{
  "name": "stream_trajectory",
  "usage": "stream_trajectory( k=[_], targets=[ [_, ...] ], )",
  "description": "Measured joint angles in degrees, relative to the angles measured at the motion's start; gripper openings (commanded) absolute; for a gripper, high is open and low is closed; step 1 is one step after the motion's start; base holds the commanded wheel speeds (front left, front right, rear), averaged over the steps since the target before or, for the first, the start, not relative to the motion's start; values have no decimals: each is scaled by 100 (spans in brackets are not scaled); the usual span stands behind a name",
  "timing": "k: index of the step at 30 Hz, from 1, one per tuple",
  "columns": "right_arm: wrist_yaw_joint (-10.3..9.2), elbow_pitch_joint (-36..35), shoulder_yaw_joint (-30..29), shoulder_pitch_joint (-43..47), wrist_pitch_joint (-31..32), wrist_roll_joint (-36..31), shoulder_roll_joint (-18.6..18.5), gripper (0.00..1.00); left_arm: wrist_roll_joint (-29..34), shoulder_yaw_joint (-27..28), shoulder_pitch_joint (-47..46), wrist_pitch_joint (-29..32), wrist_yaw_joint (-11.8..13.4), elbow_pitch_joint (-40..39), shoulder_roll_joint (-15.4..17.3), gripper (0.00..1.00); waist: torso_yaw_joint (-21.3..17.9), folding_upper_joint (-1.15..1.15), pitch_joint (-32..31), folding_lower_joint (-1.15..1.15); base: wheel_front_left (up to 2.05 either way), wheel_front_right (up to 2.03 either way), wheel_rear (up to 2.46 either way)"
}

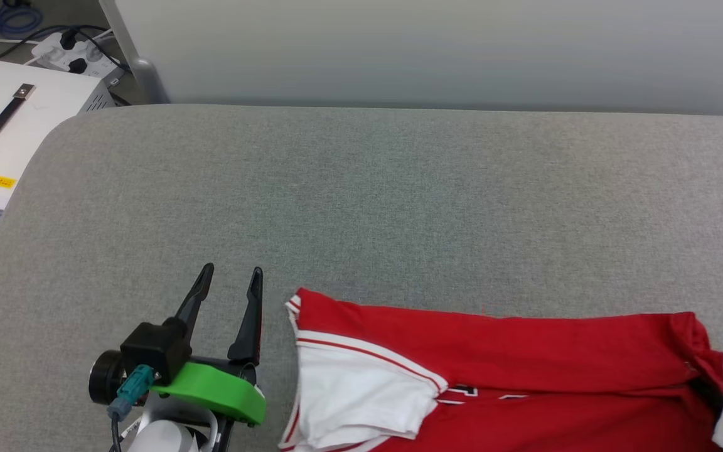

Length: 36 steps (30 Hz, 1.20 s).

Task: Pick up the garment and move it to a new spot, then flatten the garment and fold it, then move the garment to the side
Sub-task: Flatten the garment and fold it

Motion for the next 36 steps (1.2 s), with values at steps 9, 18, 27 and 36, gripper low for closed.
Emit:
stream_trajectory(
  k=[9,18,27,36],
  targets=[
    [0,-147,-1298,64,535,-81,26,0,59,45,77,0,-34,43,-75,100,-49,0,-73,0,0,0,0],
    [-1,-365,-2034,-203,2317,2190,1315,0,101,36,101,0,-107,155,-125,100,-55,0,-201,0,0,0,0],
    [-1,392,-1146,-391,2675,4310,1425,0,114,-43,96,0,-210,278,-172,100,108,0,-223,0,0,0,0],
    [-1,649,1098,-446,1377,5490,1440,0,127,-127,2,0,-272,341,-253,100,327,0,-39,0,0,0,0]
  ],
)
